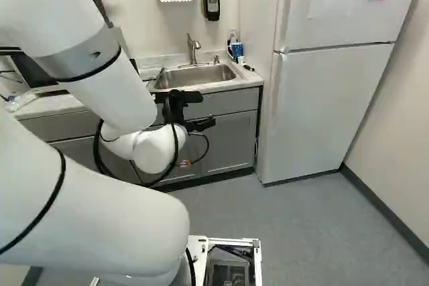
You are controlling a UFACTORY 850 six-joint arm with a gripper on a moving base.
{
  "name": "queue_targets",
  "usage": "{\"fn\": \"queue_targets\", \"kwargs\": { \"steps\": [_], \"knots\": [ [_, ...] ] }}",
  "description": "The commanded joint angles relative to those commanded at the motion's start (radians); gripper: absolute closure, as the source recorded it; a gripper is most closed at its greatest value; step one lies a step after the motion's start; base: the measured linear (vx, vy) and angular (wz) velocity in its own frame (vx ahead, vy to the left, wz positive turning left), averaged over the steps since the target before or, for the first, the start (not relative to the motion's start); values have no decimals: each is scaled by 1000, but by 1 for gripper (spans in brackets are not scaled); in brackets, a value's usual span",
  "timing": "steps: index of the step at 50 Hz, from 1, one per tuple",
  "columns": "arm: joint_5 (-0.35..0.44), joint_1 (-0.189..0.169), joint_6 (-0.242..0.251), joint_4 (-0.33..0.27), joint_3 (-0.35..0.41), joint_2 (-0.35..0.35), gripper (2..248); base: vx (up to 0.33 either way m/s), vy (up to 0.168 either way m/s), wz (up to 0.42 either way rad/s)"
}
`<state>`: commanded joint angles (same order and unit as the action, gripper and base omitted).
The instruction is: Rinse the cup and place it in the tray
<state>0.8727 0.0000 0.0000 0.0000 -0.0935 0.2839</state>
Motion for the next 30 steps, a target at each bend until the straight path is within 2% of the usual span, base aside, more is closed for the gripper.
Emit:
{"fn": "queue_targets", "kwargs": {
  "steps": [30],
  "knots": [
    [0, 0, 0, 0, -66, 10, 3, 0, 0, 0]
  ]
}}
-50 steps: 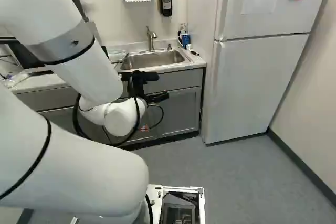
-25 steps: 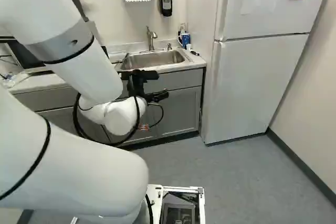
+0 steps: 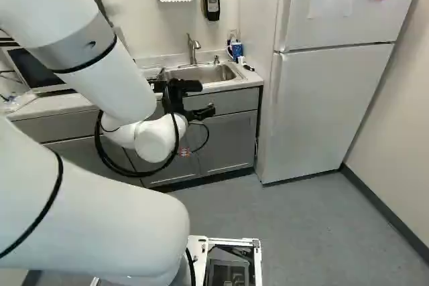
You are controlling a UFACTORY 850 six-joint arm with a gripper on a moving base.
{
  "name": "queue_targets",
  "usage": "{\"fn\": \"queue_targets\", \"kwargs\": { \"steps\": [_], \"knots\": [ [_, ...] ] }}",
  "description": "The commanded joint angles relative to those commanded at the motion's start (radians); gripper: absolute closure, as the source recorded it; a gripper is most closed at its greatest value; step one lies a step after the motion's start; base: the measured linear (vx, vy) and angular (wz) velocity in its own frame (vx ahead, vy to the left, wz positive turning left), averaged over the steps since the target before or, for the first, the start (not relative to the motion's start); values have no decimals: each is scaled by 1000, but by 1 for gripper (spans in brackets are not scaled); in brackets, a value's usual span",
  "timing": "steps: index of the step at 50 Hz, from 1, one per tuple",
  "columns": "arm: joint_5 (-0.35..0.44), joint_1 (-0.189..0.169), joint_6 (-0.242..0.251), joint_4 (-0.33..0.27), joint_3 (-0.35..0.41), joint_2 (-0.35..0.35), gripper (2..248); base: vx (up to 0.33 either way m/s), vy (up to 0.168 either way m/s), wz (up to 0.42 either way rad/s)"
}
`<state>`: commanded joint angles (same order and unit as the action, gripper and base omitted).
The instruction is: Rinse the cup and place it in the tray
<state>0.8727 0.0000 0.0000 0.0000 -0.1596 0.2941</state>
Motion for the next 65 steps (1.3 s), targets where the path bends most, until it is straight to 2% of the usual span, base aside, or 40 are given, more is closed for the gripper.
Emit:
{"fn": "queue_targets", "kwargs": {
  "steps": [65],
  "knots": [
    [0, 0, 0, 0, -138, 21, 3, 0, 0, 0]
  ]
}}
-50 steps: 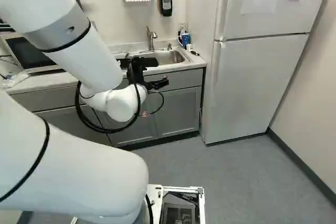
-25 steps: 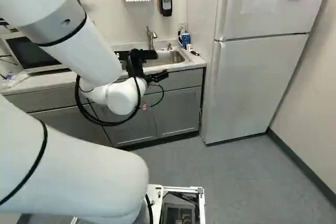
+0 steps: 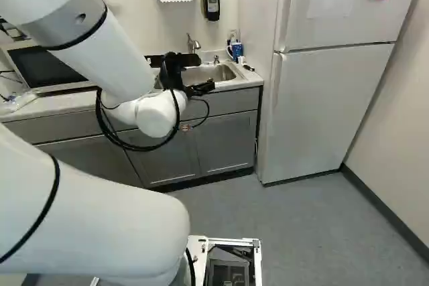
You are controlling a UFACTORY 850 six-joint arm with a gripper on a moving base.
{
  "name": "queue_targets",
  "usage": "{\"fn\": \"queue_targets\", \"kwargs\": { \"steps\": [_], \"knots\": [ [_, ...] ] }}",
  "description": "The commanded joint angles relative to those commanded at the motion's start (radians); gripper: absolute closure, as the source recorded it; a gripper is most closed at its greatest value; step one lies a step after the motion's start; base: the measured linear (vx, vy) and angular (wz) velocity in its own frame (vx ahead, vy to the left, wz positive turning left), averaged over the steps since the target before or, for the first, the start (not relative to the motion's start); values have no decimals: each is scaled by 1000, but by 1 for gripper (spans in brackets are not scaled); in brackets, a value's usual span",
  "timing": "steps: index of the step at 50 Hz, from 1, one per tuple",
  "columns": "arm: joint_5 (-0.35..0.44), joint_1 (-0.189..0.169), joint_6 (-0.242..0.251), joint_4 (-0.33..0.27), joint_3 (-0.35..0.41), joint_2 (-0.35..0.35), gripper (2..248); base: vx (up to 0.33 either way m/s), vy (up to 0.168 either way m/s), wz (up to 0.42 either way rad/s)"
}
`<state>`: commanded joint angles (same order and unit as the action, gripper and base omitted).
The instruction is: Rinse the cup and place it in the tray
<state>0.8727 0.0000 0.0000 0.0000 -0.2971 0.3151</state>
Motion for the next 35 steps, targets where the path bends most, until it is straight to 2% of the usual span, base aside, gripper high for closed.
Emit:
{"fn": "queue_targets", "kwargs": {
  "steps": [35],
  "knots": [
    [-43, 0, 0, 0, -82, -3, 3, 0, 0, 0]
  ]
}}
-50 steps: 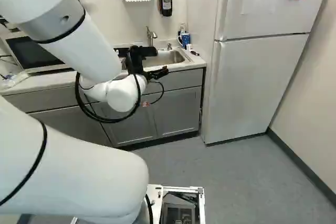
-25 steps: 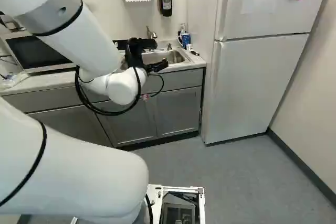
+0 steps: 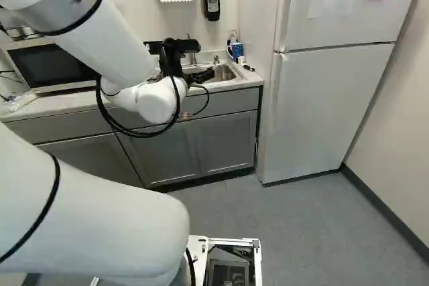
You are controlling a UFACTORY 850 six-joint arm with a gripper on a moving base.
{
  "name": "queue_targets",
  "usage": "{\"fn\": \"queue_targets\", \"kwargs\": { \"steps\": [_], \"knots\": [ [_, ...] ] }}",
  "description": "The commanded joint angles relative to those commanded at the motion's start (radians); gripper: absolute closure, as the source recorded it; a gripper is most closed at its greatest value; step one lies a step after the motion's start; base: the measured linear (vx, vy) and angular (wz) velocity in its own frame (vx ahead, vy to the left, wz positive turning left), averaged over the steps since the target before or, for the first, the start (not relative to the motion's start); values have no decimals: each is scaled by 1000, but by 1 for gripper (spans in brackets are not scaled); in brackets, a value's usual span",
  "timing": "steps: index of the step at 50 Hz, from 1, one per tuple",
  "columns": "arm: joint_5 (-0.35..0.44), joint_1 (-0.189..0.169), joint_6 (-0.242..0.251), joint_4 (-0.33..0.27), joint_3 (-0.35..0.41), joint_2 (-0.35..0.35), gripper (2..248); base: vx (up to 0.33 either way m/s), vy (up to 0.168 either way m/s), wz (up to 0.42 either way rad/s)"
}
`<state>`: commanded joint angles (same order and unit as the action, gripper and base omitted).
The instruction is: Rinse the cup and place it in the tray
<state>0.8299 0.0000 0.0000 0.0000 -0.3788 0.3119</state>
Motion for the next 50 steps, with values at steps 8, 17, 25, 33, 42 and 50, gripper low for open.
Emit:
{"fn": "queue_targets", "kwargs": {
  "steps": [8, 17, 25, 33, 42, 50],
  "knots": [
    [-21, 0, 0, 0, -16, 2, 3, 0, 0, 0],
    [-44, 0, 0, 0, -34, 4, 3, 0, 0, 0],
    [-65, 0, 0, 0, -50, 6, 3, 0, 0, 0],
    [-85, 0, 0, 0, -67, 7, 3, 0, 0, 0],
    [-109, 0, 0, 0, -85, 8, 3, 0, 0, 0],
    [-128, 0, 0, 0, -102, 9, 3, 0, 0, 0]
  ]
}}
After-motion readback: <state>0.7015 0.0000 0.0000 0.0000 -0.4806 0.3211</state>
